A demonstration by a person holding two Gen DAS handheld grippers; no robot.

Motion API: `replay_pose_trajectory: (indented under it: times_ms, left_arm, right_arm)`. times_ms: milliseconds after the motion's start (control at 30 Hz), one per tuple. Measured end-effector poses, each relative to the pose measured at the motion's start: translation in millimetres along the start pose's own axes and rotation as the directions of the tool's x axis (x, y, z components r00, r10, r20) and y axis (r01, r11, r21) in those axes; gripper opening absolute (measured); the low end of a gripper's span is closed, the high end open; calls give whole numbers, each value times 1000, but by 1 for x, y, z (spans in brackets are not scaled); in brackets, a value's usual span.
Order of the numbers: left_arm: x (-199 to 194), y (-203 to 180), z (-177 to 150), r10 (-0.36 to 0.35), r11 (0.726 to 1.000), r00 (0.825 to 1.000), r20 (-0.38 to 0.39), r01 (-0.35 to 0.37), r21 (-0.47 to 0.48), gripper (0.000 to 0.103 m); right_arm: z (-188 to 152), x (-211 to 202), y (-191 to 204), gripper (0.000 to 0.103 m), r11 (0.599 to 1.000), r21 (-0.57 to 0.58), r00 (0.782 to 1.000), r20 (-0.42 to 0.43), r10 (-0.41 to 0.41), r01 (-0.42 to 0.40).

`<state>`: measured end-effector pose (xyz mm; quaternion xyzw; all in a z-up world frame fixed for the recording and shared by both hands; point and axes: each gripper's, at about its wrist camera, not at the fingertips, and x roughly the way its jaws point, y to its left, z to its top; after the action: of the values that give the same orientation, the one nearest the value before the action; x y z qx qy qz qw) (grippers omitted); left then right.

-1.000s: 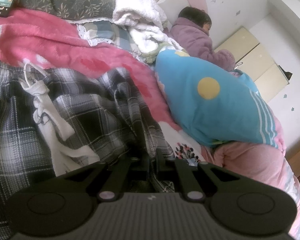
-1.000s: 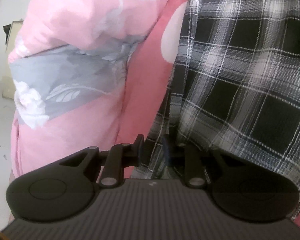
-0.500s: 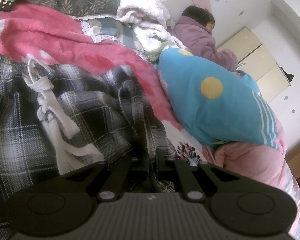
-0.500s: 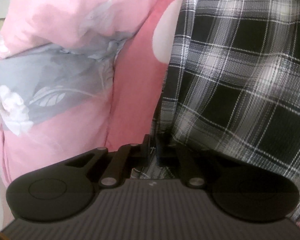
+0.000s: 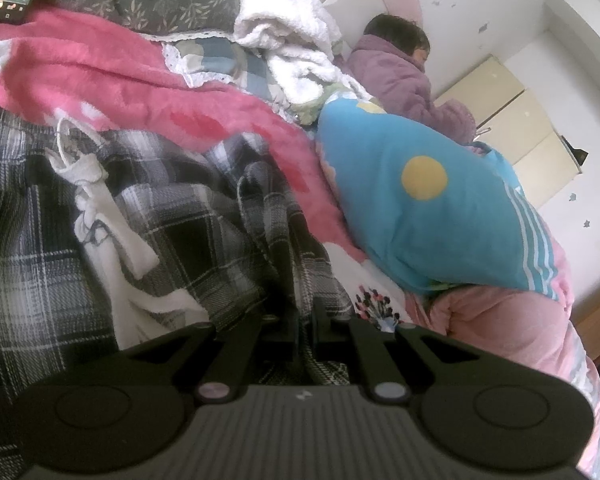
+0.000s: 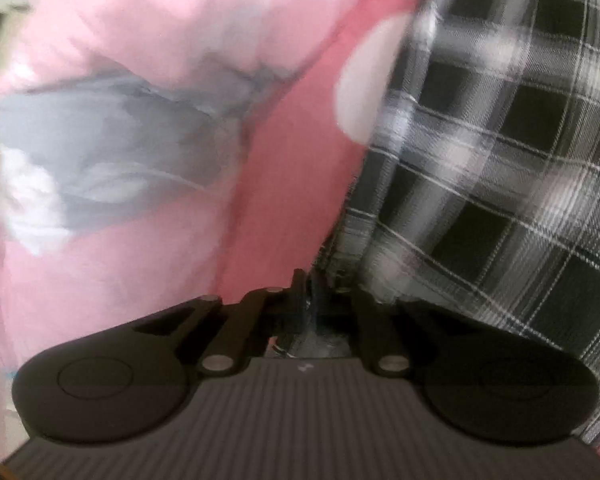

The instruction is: Fold clothes

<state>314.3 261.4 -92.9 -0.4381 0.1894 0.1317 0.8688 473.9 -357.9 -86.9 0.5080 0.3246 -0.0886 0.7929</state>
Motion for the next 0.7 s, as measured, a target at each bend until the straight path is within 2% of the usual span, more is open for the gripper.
replay_pose_trajectory:
  times_ms: [133,333,467,700]
  left_arm:
    - [-7,1,3,-16,1000,1000,6,16,-17,6]
    - [-17,3,8,-40,998,999,15,40,-44,6]
    - [-37,4,17,-78,996,997,18,79,-48,6]
    - [-88,9,34,-211,977,978,5,211,-12,5]
  right_arm:
    - [-3,-29,-4,0,996,-23,996,33,84,-83]
    - [-3,-85,2,0,977,-81,976,82,203,-196]
    - [-14,-137,-1,0,952,-137,952,105,287,-272]
    - [-40,-235,-14,0,898,-238,902,141,408,-369]
